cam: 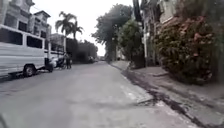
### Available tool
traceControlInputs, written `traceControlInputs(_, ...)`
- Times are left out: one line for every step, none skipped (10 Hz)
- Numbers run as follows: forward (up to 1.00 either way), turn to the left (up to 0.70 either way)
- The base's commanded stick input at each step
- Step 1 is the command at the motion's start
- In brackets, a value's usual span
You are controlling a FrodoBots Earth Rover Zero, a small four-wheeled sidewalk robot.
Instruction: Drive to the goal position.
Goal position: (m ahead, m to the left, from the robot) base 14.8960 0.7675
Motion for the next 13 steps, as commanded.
traceControlInputs(1.0,0.0)
traceControlInputs(1.0,0.0)
traceControlInputs(1.0,0.0)
traceControlInputs(1.0,0.0)
traceControlInputs(1.0,0.0)
traceControlInputs(1.0,0.0)
traceControlInputs(1.0,0.0)
traceControlInputs(1.0,0.0)
traceControlInputs(1.0,0.0)
traceControlInputs(1.0,0.0)
traceControlInputs(1.0,0.0)
traceControlInputs(1.0,0.0)
traceControlInputs(1.0,0.0)
